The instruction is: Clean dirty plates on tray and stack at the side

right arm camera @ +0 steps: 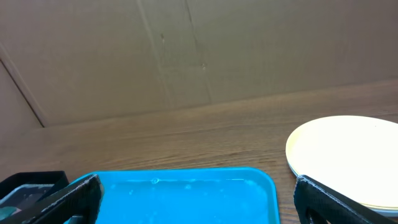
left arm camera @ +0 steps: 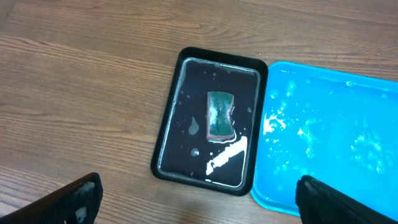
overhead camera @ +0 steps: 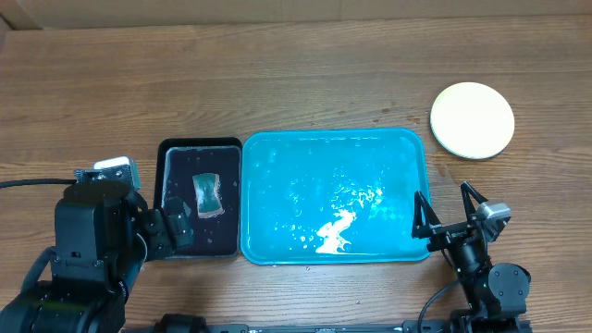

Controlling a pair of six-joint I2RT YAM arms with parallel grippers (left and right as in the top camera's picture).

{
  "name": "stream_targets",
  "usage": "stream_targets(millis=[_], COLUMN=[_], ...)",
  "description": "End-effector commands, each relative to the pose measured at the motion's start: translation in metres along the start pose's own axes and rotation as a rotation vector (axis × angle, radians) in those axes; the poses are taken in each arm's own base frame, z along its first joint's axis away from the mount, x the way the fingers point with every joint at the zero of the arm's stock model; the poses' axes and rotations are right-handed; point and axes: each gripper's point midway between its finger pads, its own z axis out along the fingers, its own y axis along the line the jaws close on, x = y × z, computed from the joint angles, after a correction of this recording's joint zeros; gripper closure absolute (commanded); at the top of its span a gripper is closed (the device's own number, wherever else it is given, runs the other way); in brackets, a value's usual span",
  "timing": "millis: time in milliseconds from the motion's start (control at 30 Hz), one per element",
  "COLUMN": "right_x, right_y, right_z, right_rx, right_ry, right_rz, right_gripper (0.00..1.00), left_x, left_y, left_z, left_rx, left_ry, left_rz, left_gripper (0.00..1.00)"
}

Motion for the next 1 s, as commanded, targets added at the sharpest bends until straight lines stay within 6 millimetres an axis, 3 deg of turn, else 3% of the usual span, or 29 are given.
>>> stream_targets(millis=[0,200,400,500,700,967], right_x=[0.001,0.001,0.001,0.001,0.001,0.001], right_y=[-0.002,-0.002,-0.002,-0.002,-0.002,-0.002], right_z=[0.0,0.0,0.0,0.0,0.0,0.0], right_rx=[0.002,0.002,0.002,0.002,0.002,0.002], right_ry=[-0.005,-0.005,-0.005,-0.005,-0.005,-0.005], right_rz=[-0.005,-0.005,-0.005,-0.005,-0.005,-0.005], right_gripper=[0.0,0.0,0.0,0.0,0.0,0.0], left_x=[-0.002,-0.004,-0.052,-0.058,-0.035,0.012], left_y=[0.001,-0.004,-0.031,-0.051,-0.054,-0.046], left_z=[-0.001,0.002,0.016,0.028,0.066,0.098], left_rx=[-0.003,0.022,0.179,0.321,0.486,0.508], left_ry=[-0.007,-0.017,-0.347,-0.505,-0.693,-0.778], left_rz=[-0.011,-0.018,-0.076,-0.089,-0.196,-0.226], left_gripper=[0.01,0.0,0.0,0.0,0.01,0.01])
